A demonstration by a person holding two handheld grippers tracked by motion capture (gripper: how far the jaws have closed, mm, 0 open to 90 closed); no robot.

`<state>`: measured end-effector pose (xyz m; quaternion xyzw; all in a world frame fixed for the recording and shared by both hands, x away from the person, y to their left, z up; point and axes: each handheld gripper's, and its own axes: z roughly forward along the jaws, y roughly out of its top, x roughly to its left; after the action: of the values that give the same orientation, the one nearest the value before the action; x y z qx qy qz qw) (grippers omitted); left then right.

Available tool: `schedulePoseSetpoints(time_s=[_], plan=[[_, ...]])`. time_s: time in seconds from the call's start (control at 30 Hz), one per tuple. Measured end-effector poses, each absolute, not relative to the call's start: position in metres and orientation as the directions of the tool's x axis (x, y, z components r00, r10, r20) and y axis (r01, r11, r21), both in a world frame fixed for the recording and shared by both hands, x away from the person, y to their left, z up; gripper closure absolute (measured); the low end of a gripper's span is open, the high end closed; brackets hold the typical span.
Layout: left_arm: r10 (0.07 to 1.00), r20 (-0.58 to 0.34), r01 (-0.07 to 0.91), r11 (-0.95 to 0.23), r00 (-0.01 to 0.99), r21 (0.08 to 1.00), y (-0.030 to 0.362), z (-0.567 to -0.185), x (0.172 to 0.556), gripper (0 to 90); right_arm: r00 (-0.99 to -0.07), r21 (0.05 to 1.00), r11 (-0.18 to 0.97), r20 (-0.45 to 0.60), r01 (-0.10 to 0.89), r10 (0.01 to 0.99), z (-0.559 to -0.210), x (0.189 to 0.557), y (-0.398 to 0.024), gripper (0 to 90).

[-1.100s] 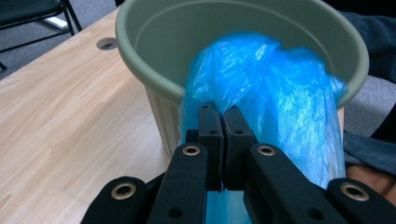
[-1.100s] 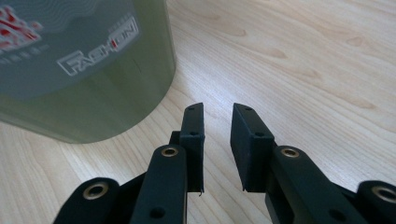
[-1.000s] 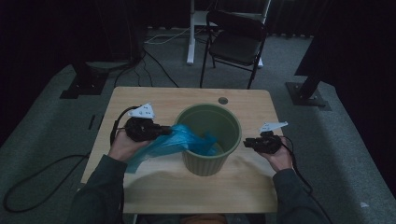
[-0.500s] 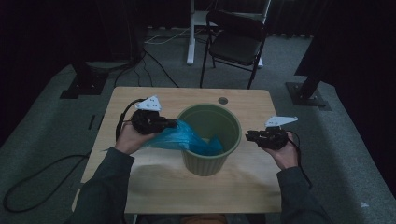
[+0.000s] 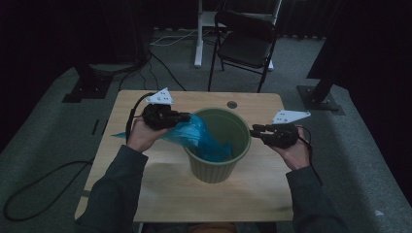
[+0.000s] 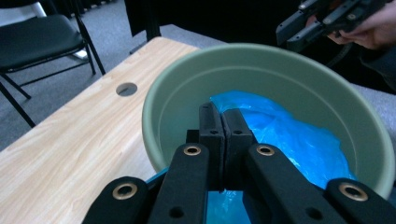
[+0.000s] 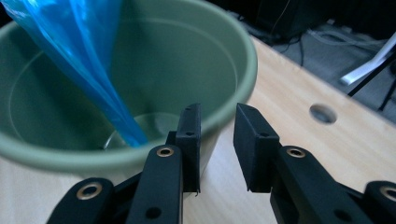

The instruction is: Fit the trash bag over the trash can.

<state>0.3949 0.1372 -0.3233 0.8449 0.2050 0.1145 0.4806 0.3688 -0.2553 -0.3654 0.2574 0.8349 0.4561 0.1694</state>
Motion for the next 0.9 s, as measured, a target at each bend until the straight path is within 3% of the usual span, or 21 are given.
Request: schedulePoseSetpoints(time_s=[0.43,0.9], plan=[[0.444,0.030,0.213,-0.486,0.896,0.847,0.109,-0.318,0.401,87.6,-0.873,0.863,0.472,-0.080,0.181,0.481,-0.337,0.372,-0.195,65.8],[0.430,0.060,0.191,-0.517,0.901,0.834,0.087,-0.320,0.400,85.7,-0.898,0.878,0.450,-0.056,0.164,0.436,-0.330,0.383,-0.158,59.5]])
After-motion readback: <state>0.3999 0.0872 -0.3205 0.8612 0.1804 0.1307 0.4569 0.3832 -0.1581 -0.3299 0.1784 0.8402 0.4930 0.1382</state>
